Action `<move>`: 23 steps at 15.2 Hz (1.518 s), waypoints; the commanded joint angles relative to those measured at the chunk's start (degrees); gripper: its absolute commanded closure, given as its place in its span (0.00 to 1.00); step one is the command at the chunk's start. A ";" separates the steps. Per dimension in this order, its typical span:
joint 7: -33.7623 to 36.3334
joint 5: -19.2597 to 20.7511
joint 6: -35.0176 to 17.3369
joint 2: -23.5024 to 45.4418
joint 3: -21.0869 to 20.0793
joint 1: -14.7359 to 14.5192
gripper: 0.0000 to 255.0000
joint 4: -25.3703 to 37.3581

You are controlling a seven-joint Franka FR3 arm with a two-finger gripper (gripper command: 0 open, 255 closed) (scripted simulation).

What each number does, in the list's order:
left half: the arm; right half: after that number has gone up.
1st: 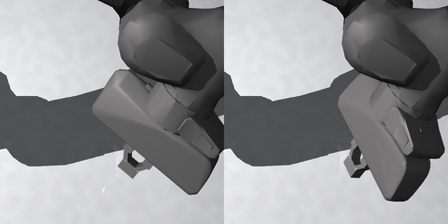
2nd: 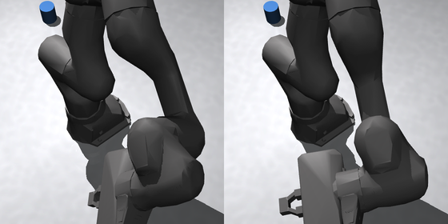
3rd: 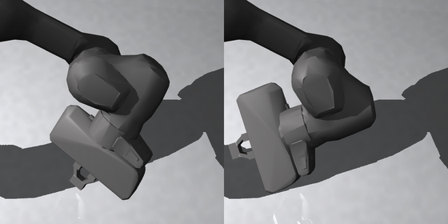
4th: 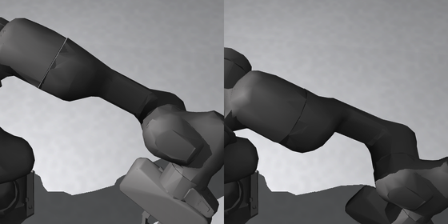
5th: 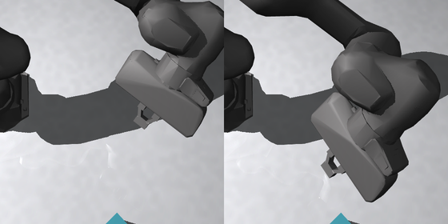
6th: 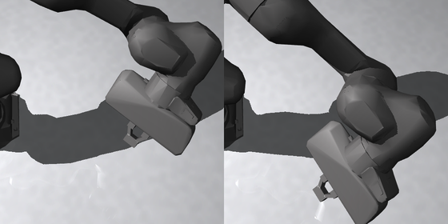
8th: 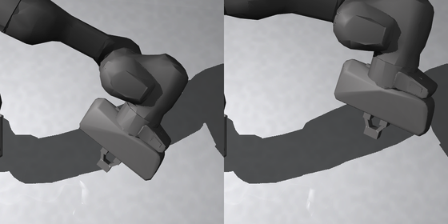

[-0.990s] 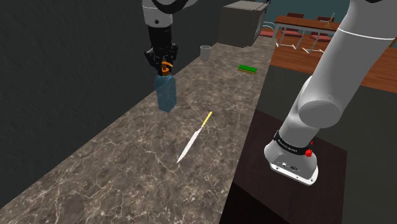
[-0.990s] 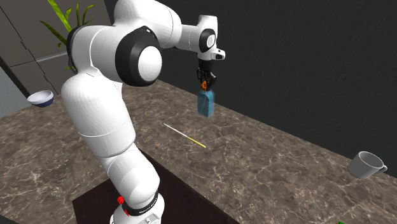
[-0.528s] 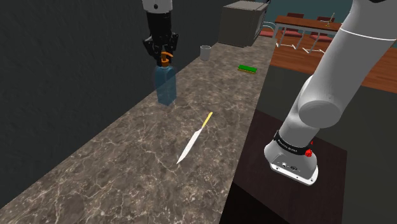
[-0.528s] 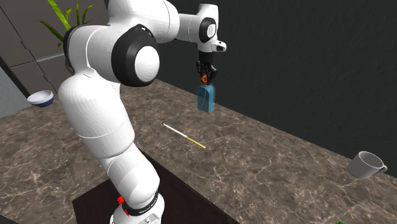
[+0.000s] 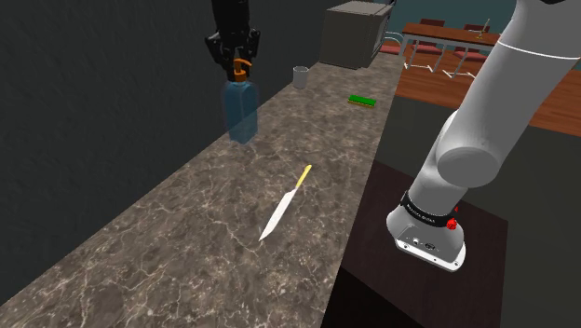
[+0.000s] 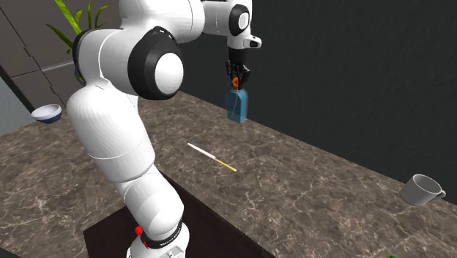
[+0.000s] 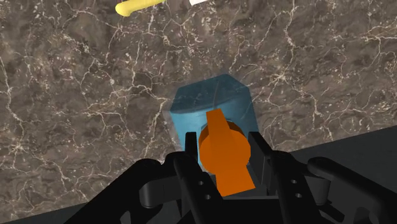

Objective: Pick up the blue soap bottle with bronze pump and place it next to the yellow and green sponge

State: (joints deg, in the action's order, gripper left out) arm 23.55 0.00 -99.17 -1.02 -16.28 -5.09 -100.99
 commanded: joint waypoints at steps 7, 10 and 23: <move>0.10 0.19 6.39 0.69 -0.05 -0.04 1.00 7.05; 0.20 0.34 8.84 1.23 -0.10 -0.09 1.00 10.02; 1.00 1.61 20.39 5.56 -0.59 -0.74 1.00 25.72</move>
State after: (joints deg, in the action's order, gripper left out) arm 24.41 1.44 -79.90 3.97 -16.80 -5.71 -76.94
